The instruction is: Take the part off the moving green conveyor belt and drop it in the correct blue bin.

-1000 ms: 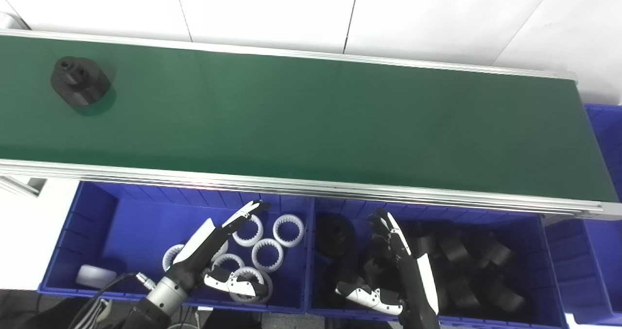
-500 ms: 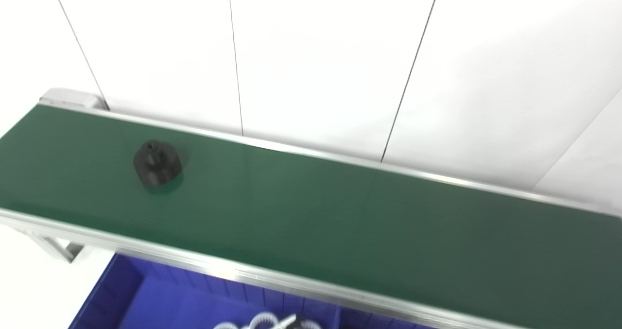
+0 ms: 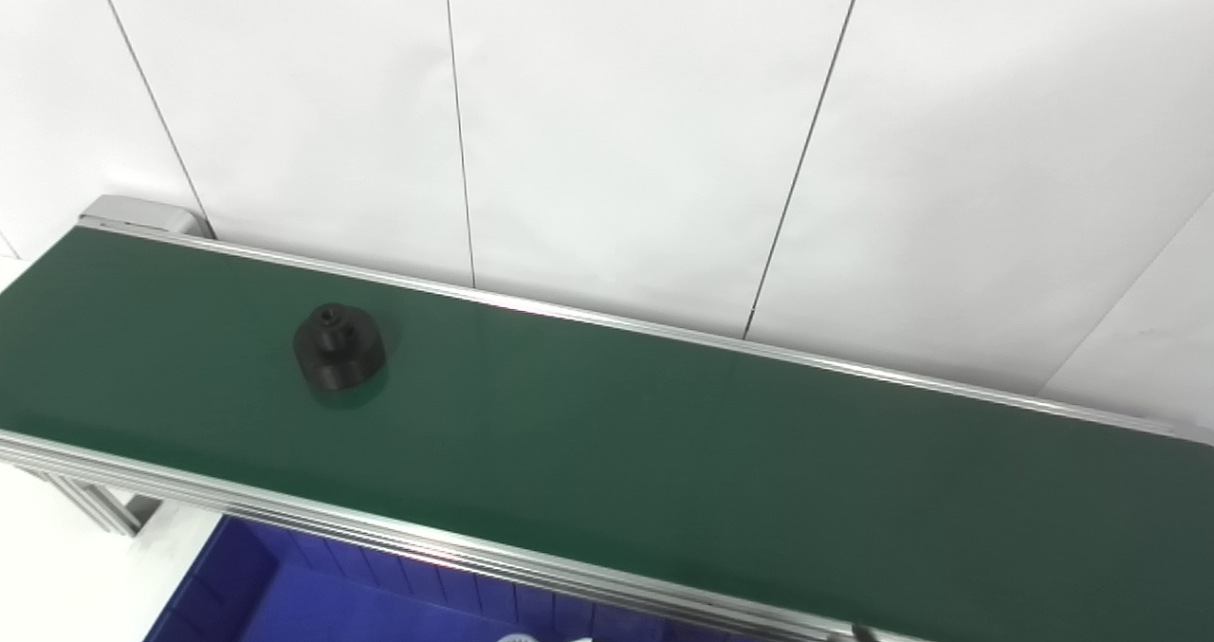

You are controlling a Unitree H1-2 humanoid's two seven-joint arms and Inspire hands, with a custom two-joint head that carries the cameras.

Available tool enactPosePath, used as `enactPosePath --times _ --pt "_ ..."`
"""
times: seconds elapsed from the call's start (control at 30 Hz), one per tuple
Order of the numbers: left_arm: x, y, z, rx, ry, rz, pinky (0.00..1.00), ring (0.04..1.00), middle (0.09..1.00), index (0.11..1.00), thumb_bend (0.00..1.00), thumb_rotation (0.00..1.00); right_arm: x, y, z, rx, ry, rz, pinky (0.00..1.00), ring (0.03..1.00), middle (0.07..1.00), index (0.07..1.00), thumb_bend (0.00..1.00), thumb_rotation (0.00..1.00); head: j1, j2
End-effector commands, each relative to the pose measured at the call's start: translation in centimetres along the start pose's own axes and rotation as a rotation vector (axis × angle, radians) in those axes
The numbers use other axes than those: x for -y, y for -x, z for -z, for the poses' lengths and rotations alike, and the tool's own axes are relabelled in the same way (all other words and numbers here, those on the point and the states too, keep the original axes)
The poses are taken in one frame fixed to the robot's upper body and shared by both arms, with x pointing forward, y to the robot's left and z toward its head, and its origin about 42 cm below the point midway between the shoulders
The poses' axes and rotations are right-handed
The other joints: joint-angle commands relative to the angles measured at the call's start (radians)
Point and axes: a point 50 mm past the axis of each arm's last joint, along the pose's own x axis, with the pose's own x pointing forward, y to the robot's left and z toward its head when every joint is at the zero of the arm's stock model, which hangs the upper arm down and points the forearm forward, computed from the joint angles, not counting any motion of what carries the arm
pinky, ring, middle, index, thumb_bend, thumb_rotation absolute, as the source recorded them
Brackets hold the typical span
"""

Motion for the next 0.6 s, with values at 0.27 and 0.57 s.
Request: enactPosePath --times 0.27,0.57 --pt "-1.0 -0.3 -0.1 0.055 -0.010 -0.008 0.73 0.844 0.914 0.929 0.91 0.36 1.9 -7.9 -6.5 0.286 0.051 -0.034 0.91 0.934 0.944 0.977 0.96 0.35 -0.012 -0.005" --pt "-1.1 -0.5 0.0 0.073 -0.029 -0.007 0.74 0.850 0.925 0.933 0.89 0.34 1.1 -13.2 -9.7 0.335 0.141 -0.096 0.81 0.876 0.901 0.954 0.97 0.43 -0.055 0.006"
